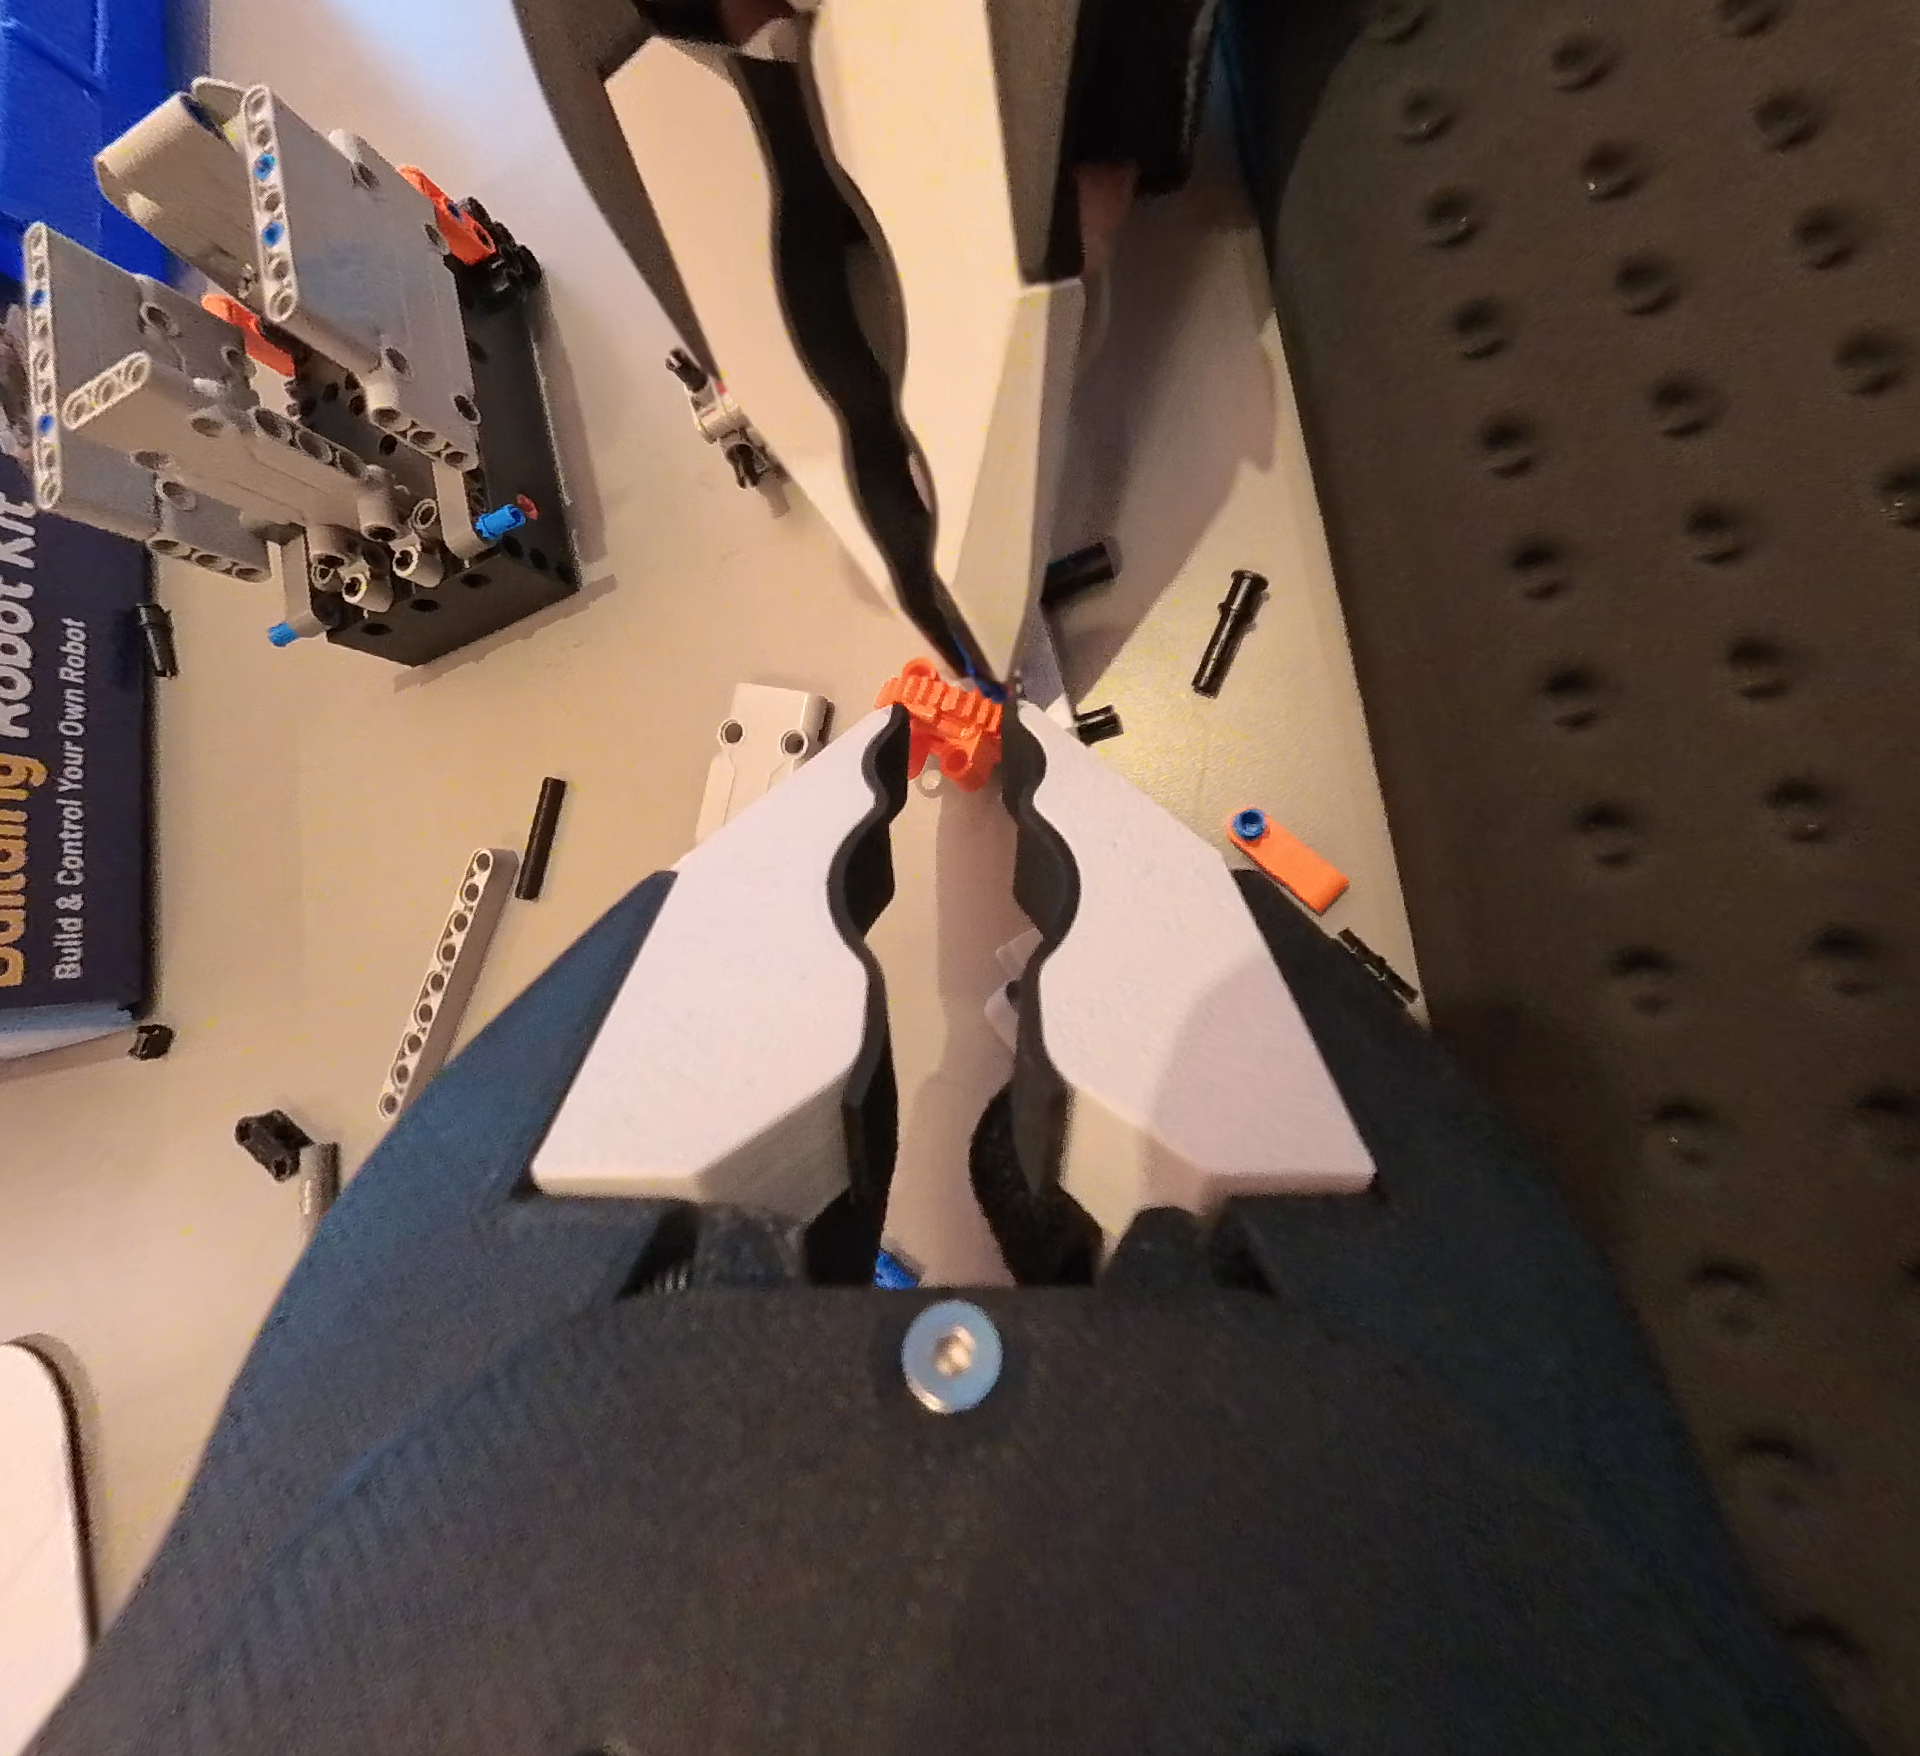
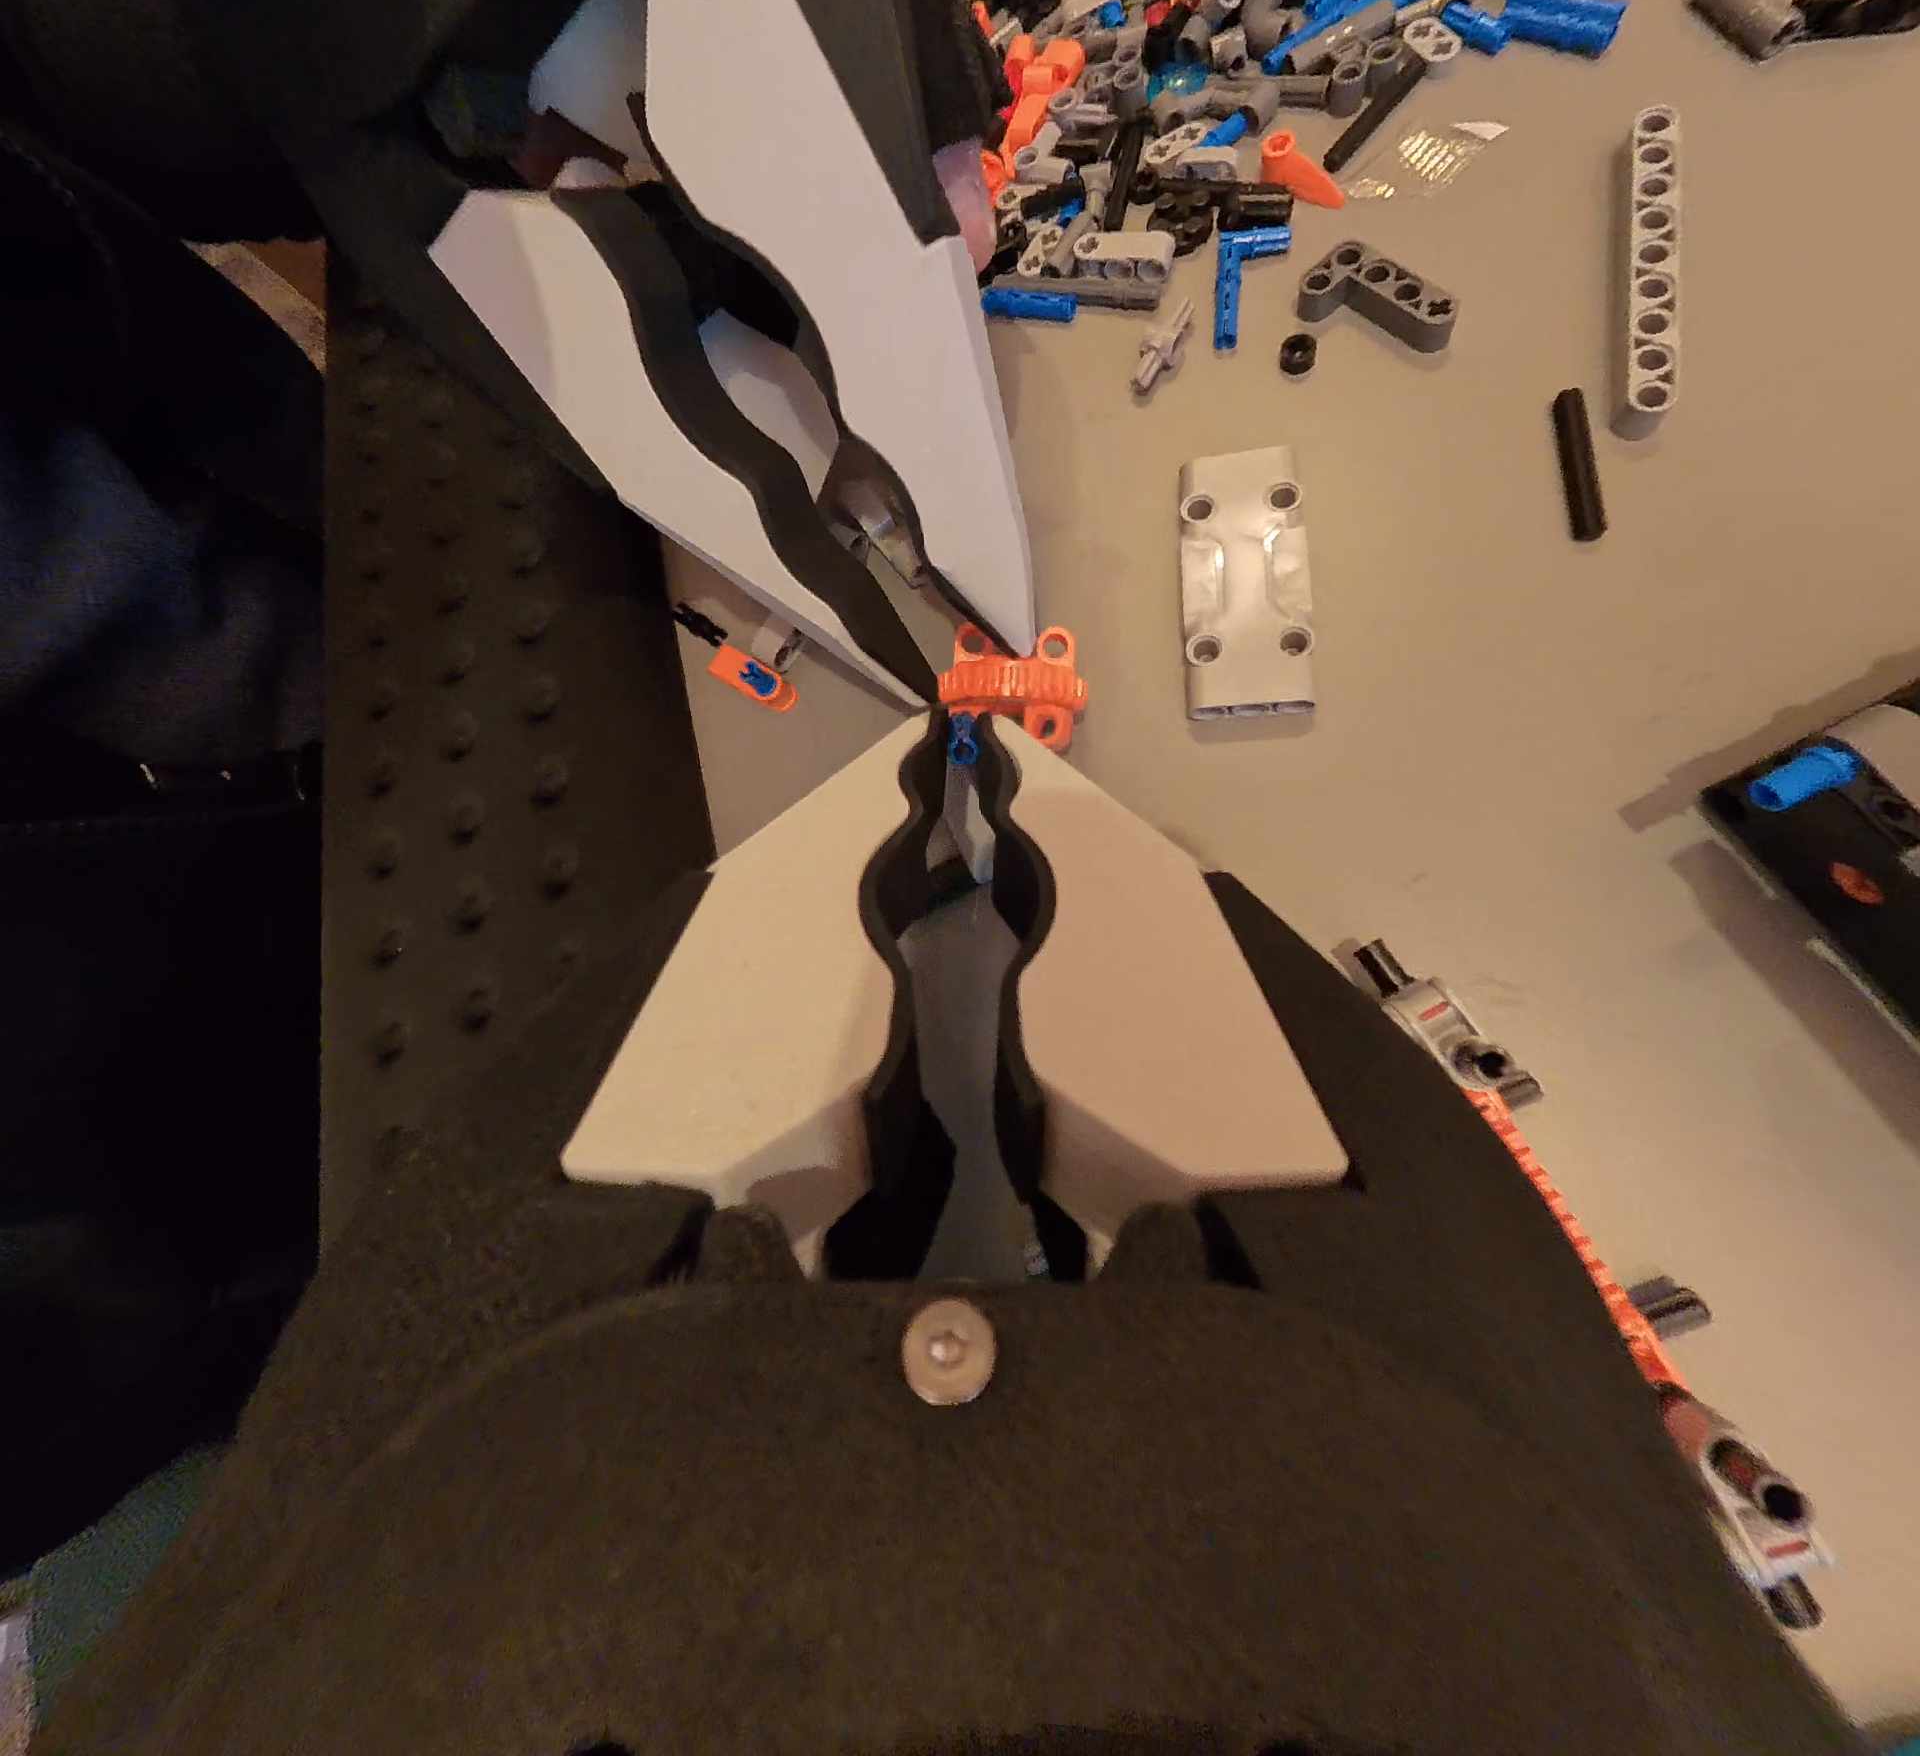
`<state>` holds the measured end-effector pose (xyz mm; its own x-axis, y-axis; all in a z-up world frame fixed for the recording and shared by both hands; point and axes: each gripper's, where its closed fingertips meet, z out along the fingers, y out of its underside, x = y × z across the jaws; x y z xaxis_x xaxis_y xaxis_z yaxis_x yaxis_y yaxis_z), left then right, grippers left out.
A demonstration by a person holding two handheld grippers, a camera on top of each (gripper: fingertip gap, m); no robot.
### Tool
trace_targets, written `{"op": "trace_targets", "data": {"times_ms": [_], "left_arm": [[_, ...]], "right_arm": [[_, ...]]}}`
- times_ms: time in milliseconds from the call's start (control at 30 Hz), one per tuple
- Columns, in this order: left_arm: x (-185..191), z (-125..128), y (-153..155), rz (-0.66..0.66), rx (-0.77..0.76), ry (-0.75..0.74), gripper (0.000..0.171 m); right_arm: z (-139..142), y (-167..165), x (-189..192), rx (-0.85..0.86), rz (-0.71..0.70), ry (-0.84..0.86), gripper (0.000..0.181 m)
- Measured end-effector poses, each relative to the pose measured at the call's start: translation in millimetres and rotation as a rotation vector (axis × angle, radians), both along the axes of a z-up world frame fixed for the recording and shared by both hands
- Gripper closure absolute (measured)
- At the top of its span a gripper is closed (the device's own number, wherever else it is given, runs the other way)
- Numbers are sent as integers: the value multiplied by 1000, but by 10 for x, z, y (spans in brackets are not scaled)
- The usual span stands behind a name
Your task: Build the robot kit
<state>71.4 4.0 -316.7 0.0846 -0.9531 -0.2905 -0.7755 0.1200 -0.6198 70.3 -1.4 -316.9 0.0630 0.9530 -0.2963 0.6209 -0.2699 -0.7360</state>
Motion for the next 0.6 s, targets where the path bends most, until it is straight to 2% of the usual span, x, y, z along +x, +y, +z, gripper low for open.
{"op": "trace_targets", "data": {"times_ms": [433, 600], "left_arm": [[-14, 4, 11, 6, -49, -29, 157], [-3, 1, 7, 3, -58, -35, 157]], "right_arm": [[105, 190, 33, 50, -93, 46, 178], [-64, 176, 20, 92, -76, -48, 178]]}}
